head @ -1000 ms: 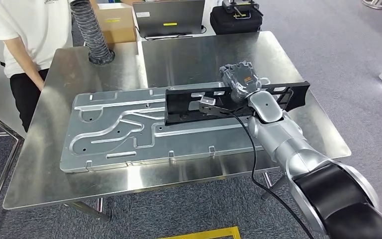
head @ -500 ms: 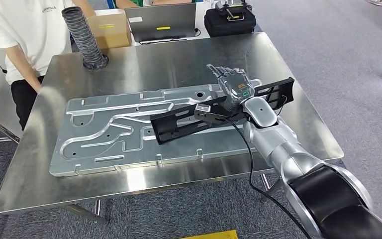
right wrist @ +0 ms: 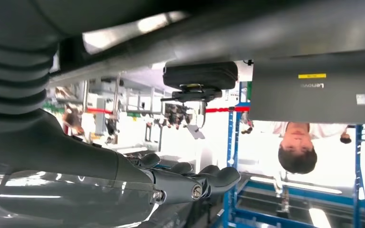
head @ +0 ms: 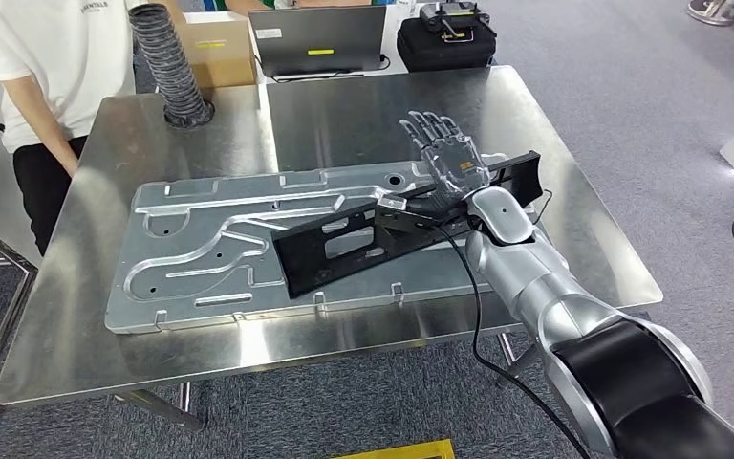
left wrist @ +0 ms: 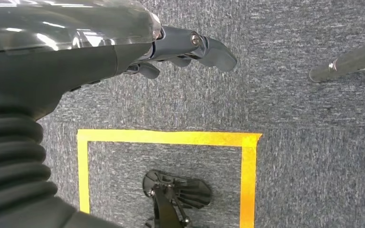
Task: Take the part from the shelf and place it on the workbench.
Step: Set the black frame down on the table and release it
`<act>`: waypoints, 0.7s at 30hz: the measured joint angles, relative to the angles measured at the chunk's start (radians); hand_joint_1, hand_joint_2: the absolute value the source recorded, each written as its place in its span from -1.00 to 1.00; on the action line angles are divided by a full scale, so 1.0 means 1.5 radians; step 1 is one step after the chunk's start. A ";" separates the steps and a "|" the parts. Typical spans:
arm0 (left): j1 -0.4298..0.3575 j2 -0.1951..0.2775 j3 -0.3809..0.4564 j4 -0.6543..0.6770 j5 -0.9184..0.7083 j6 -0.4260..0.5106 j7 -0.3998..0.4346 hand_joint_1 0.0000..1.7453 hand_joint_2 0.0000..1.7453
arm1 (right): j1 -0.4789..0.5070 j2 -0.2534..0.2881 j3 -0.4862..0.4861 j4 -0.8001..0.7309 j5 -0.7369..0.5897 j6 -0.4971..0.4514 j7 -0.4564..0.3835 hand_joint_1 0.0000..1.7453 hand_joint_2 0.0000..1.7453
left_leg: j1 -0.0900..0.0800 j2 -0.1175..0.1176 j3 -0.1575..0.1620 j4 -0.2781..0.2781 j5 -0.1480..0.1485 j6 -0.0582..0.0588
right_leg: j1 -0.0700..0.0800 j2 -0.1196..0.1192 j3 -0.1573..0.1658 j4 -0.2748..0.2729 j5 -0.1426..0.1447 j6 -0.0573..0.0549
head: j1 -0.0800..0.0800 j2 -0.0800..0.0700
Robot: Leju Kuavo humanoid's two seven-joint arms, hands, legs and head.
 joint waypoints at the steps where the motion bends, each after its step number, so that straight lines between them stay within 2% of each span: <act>1: 0.000 0.000 0.000 0.000 0.000 -0.001 0.000 -1.00 -1.00 | 0.000 -0.001 -0.006 0.001 -0.001 0.002 0.003 -1.00 -1.00 | 0.000 0.000 -0.001 0.000 0.000 0.000 | -0.001 0.000 -0.020 0.041 -0.015 0.002 | 0.000 0.000; 2: 0.000 0.000 0.000 0.000 0.000 -0.001 0.000 -1.00 -1.00 | -0.001 -0.003 -0.012 0.002 -0.001 0.005 0.008 -1.00 -1.00 | 0.000 0.000 -0.001 0.001 0.000 0.000 | -0.002 0.000 -0.031 0.063 -0.017 0.003 | 0.000 0.000; 3: 0.000 0.000 0.000 0.000 0.000 -0.003 -0.002 -1.00 -1.00 | -0.003 -0.005 -0.016 0.003 0.002 0.009 0.017 -1.00 -1.00 | 0.000 0.000 -0.001 0.002 -0.001 0.000 | -0.004 -0.001 -0.031 0.061 -0.008 0.004 | 0.000 0.000; 4: 0.000 0.000 0.000 0.000 0.000 -0.004 -0.004 -1.00 -1.00 | -0.007 -0.008 -0.020 0.003 0.006 0.015 0.028 -1.00 -1.00 | 0.000 -0.001 -0.001 0.003 -0.002 -0.001 | -0.005 -0.001 -0.018 0.031 0.012 0.003 | 0.000 0.000; 5: 0.000 0.000 0.000 0.000 -0.001 -0.006 -0.006 -1.00 -1.00 | -0.013 -0.012 -0.024 0.004 0.010 0.020 0.040 -1.00 -1.00 | 0.000 -0.001 -0.001 0.004 -0.003 -0.002 | -0.005 -0.002 0.004 -0.016 0.037 0.001 | 0.000 0.000; 7: 0.000 0.000 0.000 0.000 -0.002 -0.010 -0.010 -1.00 -1.00 | -0.029 -0.022 -0.030 0.004 0.018 0.032 0.061 -1.00 -1.00 | -0.002 -0.002 -0.002 0.007 -0.006 -0.006 | -0.002 -0.004 0.040 -0.095 0.065 -0.003 | 0.000 0.000; 8: 0.001 0.000 0.000 0.000 -0.003 -0.011 -0.011 -1.00 -1.00 | -0.036 -0.028 -0.035 0.004 0.021 0.036 0.069 -1.00 -1.00 | -0.003 -0.002 -0.004 0.007 -0.006 -0.009 | 0.000 -0.004 0.048 -0.114 0.068 -0.006 | 0.000 0.000; 9: 0.001 -0.001 0.000 0.000 -0.004 -0.011 -0.012 -1.00 -1.00 | -0.042 -0.034 -0.039 0.004 0.023 0.040 0.075 -1.00 -1.00 | -0.004 -0.003 -0.004 0.006 -0.006 -0.013 | 0.002 -0.004 0.049 -0.118 0.066 -0.009 | 0.000 0.000; 11: 0.001 -0.001 0.000 0.000 -0.006 -0.012 -0.011 -1.00 -1.00 | -0.052 -0.046 -0.047 0.004 0.029 0.048 0.084 -1.00 -1.00 | -0.003 -0.002 -0.004 0.005 -0.007 -0.019 | 0.000 -0.004 0.050 -0.123 0.069 -0.017 | 0.000 0.000; 12: 0.002 -0.001 0.000 0.000 -0.006 -0.013 -0.011 -1.00 -1.00 | -0.057 -0.051 -0.050 0.004 0.033 0.053 0.087 -1.00 -1.00 | -0.003 -0.002 -0.007 0.013 -0.014 -0.022 | -0.001 -0.004 0.052 -0.126 0.070 -0.021 | 0.000 0.000; 14: 0.002 -0.001 0.000 0.000 -0.006 -0.013 -0.011 -1.00 -1.00 | -0.067 -0.060 -0.055 0.005 0.042 0.067 0.093 -1.00 -1.00 | -0.002 -0.001 -0.032 0.069 -0.047 -0.025 | -0.002 -0.005 0.056 -0.131 0.071 -0.029 | 0.000 0.000; 16: 0.002 0.000 0.000 0.000 -0.007 -0.013 -0.011 -1.00 -1.00 | -0.073 -0.067 -0.056 0.007 0.056 0.091 0.097 -1.00 -1.00 | -0.002 -0.001 -0.074 0.159 -0.083 -0.027 | 0.000 -0.005 0.057 -0.131 0.070 -0.032 | 0.000 0.000; 17: 0.002 -0.001 0.000 0.000 -0.007 -0.013 -0.011 -1.00 -1.00 | -0.074 -0.071 -0.056 0.008 0.063 0.104 0.099 -1.00 -1.00 | -0.002 -0.001 -0.089 0.187 -0.088 -0.028 | 0.000 -0.004 0.058 -0.131 0.069 -0.033 | 0.000 0.000; 18: 0.002 -0.001 0.000 0.000 -0.008 -0.013 -0.010 -1.00 -1.00 | -0.075 -0.075 -0.056 0.010 0.069 0.117 0.100 -1.00 -1.00 | -0.002 -0.001 -0.094 0.191 -0.080 -0.028 | 0.001 -0.004 0.058 -0.131 0.068 -0.033 | 0.000 0.000; 19: 0.001 -0.001 0.000 0.000 -0.008 -0.013 -0.010 -1.00 -1.00 | -0.076 -0.079 -0.056 0.011 0.073 0.126 0.100 -1.00 -1.00 | -0.002 -0.001 -0.086 0.167 -0.061 -0.027 | 0.001 -0.003 0.059 -0.129 0.067 -0.032 | 0.000 0.000; 21: 0.001 0.000 0.000 0.000 -0.008 -0.013 -0.010 -1.00 -1.00 | -0.082 -0.085 -0.055 0.012 0.077 0.138 0.100 -1.00 -1.00 | -0.003 -0.001 -0.049 0.081 -0.014 -0.024 | 0.002 -0.002 0.059 -0.125 0.064 -0.028 | 0.000 0.000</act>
